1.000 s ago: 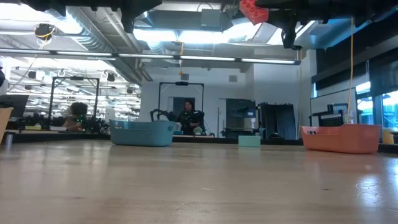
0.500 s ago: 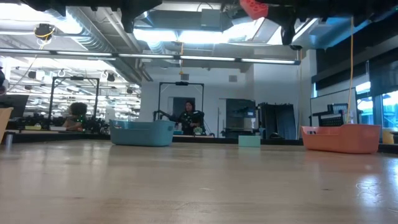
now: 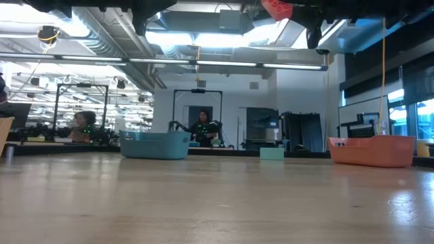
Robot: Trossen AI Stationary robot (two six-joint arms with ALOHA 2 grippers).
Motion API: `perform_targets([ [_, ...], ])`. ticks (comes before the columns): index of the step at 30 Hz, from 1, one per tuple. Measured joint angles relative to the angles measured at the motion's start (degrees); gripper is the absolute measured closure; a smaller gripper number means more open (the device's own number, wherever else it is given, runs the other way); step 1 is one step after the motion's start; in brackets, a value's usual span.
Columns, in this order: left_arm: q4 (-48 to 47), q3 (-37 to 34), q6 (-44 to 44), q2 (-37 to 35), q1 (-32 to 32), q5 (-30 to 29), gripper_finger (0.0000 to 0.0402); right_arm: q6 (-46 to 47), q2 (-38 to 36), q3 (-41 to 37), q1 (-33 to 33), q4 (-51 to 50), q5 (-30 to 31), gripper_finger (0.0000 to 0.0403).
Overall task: Sort & place blocks by color
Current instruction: Put the top center orange 8 stud game piece into the orange bin
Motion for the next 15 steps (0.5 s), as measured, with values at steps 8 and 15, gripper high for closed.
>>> perform_targets([
  [8,0.0,0.0,0.0,0.0,0.0,0.1,0.0236,-0.1,0.0,0.0,0.0,0.0,-0.3,0.0307],
  [15,0.0,0.0,0.0,0.0,0.0,0.1,0.0236,-0.4,0.0,0.0,0.0,0.0,-0.3,0.0307],
])
